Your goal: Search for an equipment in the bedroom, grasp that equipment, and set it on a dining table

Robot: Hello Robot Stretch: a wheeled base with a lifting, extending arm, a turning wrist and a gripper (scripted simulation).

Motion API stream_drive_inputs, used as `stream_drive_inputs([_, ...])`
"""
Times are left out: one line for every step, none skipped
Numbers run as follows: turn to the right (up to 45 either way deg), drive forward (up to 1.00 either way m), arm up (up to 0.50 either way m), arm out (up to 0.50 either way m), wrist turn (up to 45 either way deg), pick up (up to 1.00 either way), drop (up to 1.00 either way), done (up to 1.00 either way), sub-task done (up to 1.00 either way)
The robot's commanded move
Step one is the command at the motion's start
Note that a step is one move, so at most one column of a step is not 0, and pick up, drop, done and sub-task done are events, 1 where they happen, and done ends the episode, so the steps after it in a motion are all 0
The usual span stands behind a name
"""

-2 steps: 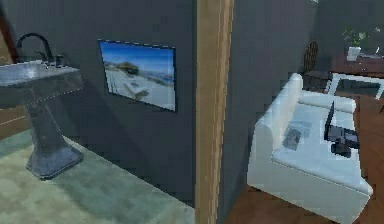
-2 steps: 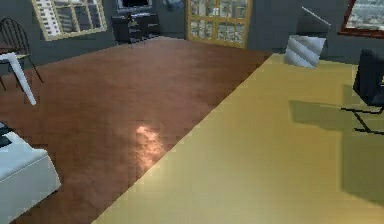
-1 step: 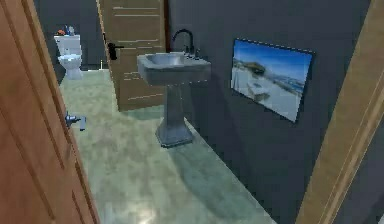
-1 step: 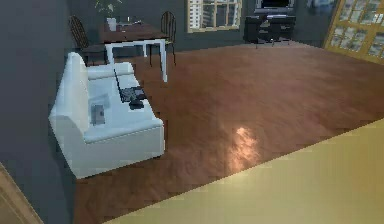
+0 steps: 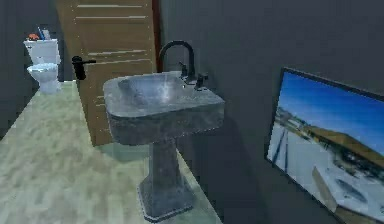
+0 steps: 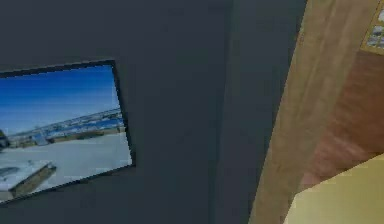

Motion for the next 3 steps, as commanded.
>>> stream_drive_inputs([-45.0,0.00,0.00,0.00,0.0,0.00,0.00,0.00,0.00])
stream_drive_inputs([0.0,0.05,0.00,0.00,0.0,0.00,0.00,0.00,0.00])
stream_drive_inputs([18.0,0.00,0.00,0.00,0.0,0.00,0.00,0.00,0.00])
